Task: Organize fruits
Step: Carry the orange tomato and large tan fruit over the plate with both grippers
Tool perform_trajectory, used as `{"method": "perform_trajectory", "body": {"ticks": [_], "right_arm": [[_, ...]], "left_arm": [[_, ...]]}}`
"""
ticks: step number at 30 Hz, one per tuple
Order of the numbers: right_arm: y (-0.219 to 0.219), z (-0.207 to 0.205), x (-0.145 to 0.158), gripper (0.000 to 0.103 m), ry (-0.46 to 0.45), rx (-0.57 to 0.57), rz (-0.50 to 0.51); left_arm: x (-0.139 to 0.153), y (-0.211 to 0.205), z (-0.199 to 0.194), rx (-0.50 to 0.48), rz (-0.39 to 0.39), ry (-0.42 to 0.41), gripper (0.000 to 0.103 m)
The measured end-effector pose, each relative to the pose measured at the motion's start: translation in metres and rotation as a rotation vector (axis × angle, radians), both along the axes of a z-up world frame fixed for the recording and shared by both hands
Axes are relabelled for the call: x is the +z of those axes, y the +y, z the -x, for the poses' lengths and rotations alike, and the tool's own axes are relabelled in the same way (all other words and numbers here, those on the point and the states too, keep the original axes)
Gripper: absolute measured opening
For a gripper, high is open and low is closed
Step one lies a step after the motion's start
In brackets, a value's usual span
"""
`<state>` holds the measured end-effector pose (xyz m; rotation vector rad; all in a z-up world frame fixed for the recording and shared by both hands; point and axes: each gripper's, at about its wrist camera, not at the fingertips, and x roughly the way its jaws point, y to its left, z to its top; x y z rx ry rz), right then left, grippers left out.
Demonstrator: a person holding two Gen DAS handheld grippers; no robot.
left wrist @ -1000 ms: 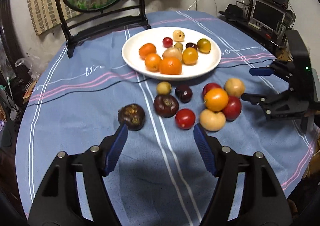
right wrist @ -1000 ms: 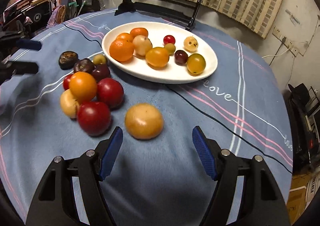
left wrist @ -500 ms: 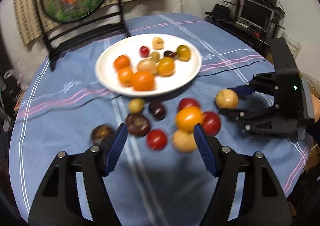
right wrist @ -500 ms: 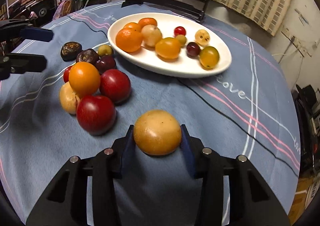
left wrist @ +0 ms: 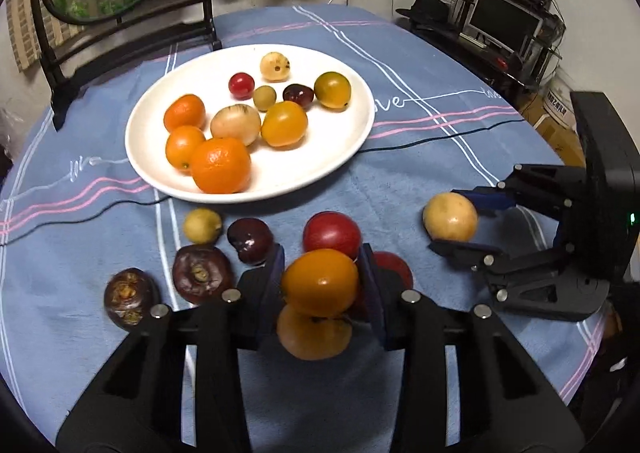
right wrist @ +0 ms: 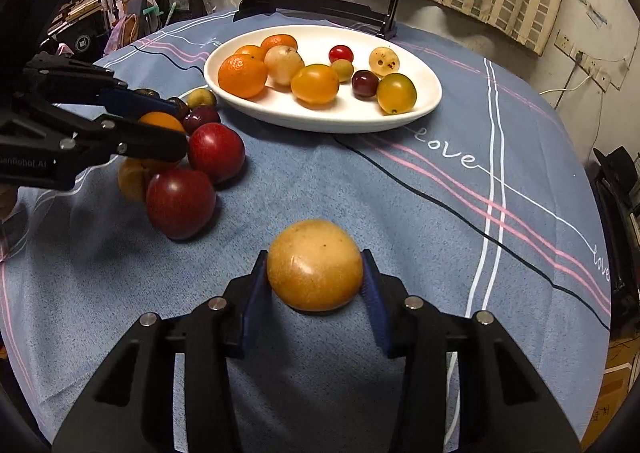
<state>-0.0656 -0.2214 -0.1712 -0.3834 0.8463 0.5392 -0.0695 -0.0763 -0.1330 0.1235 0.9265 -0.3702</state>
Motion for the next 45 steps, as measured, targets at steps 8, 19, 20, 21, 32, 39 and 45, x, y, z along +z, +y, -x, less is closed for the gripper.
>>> {"method": "perform_trajectory", "body": {"ticks": [8,19,20,21,32,39,45], "right_arm": [[-0.001,0.012,0.011,0.045,-0.017,-0.008,-0.035],[0.017,0.043,0.028,0.045,-0.015,0.044,-0.087],[0.020,0.045,0.029,0.045,-0.016,0.050,-0.086],[0.022,0.047,0.029,0.045,-0.016,0.053,-0.087],[0.048,0.053,0.021,0.045,0.014,0.107,-0.076],[0.049,0.051,0.019,0.045,0.031,0.108,-0.090],[0.048,0.053,0.017,0.045,0.038,0.113,-0.083]], "left_arm": [[0.011,0.005,0.025,0.015,-0.054,-0.071,0.038],[0.029,0.013,0.047,0.077,-0.150,-0.174,0.038],[0.030,0.014,0.048,0.082,-0.155,-0.181,0.038],[0.031,0.015,0.050,0.088,-0.162,-0.188,0.038],[0.029,0.024,0.049,0.118,-0.173,-0.191,0.038],[0.026,0.028,0.046,0.123,-0.179,-0.184,0.038],[0.023,0.030,0.047,0.125,-0.188,-0.176,0.038]]}}
